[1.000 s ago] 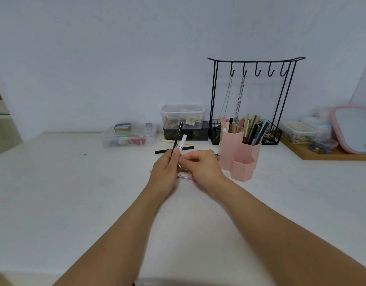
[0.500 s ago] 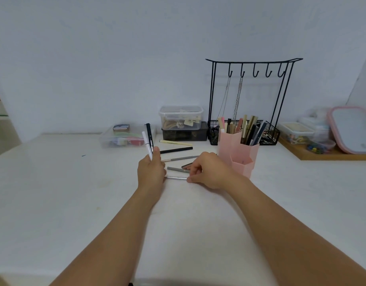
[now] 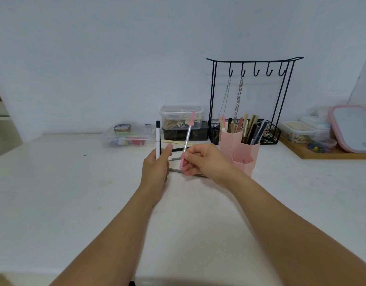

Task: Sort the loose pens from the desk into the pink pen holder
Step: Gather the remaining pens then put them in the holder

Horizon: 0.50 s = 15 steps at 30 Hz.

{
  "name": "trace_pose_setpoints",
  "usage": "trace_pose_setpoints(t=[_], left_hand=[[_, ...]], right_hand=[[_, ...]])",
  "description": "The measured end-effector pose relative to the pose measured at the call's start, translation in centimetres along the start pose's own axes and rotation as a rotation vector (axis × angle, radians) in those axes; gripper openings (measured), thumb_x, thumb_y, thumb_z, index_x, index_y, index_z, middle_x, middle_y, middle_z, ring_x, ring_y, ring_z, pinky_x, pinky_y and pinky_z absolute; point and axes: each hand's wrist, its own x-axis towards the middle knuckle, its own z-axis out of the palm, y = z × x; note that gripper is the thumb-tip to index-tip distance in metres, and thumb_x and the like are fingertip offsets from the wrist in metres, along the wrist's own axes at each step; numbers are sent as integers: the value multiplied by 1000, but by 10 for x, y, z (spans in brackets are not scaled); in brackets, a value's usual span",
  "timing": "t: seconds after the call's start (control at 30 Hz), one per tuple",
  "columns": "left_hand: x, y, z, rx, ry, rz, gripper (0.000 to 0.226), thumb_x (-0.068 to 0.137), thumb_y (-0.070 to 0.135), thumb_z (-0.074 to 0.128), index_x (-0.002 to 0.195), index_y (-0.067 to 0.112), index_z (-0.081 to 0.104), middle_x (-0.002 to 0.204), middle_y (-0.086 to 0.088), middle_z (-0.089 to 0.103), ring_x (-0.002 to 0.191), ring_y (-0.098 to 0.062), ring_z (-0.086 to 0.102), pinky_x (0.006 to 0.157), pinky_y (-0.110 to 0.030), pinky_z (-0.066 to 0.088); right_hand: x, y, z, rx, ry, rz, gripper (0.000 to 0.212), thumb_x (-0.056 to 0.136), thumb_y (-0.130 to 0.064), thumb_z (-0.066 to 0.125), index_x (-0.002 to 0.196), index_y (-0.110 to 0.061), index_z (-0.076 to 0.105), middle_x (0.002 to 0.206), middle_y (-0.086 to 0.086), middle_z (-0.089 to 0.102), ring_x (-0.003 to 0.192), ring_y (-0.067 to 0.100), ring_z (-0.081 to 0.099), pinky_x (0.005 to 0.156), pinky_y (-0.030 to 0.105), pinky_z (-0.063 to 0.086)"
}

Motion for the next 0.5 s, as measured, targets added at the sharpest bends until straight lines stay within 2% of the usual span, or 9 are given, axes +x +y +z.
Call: trace_pose_setpoints(t=[0.1, 0.17, 0.23, 0.3, 0.37, 0.5], left_hand=[[-4, 0, 1, 11, -89, 72, 28, 92, 42, 71, 85, 15, 65, 54, 11, 53, 46, -4, 46, 44, -17, 36], [-5, 0, 1, 24, -120, 112, 27, 92, 36, 72, 83, 12, 65, 58, 5, 58, 48, -7, 51, 46, -17, 40], [-3, -2, 1, 22, -130, 105, 23, 92, 33, 72, 80, 13, 67, 66, -5, 64, 57, -16, 59, 53, -25, 48], [0, -7, 0, 21, -147, 81, 21, 89, 36, 72, 78, 19, 69, 82, -18, 71, 75, -29, 69, 69, -41, 57], [2, -10, 1, 50, -142, 77, 27, 91, 40, 67, 74, 20, 66, 82, -19, 68, 78, -31, 69, 75, -46, 55], [2, -12, 3, 253, -58, 147, 40, 104, 36, 51, 73, 12, 53, 66, -8, 58, 64, -22, 56, 63, -38, 46]], right_hand=[[0, 4, 14, 20, -28, -57, 13, 95, -4, 63, 92, 6, 69, 78, 20, 70, 61, 17, 69, 61, 24, 59], [0, 9, 20, -13, -25, -89, 13, 94, 1, 61, 93, 12, 68, 77, 21, 69, 58, 15, 69, 59, 23, 59], [1, 15, 26, -29, -13, -92, 12, 93, 6, 60, 91, 15, 67, 71, 18, 68, 54, 14, 67, 57, 23, 58], [0, 19, 31, -42, 0, -88, 12, 91, 9, 59, 85, 12, 68, 66, 16, 67, 53, 16, 66, 57, 25, 59], [1, 23, 32, -62, 6, -86, 16, 89, 9, 58, 79, 6, 70, 63, 15, 68, 55, 21, 66, 57, 27, 58], [-1, 23, 29, -124, -18, -60, 14, 86, 10, 61, 80, 4, 71, 65, 18, 68, 57, 23, 66, 63, 31, 61]])
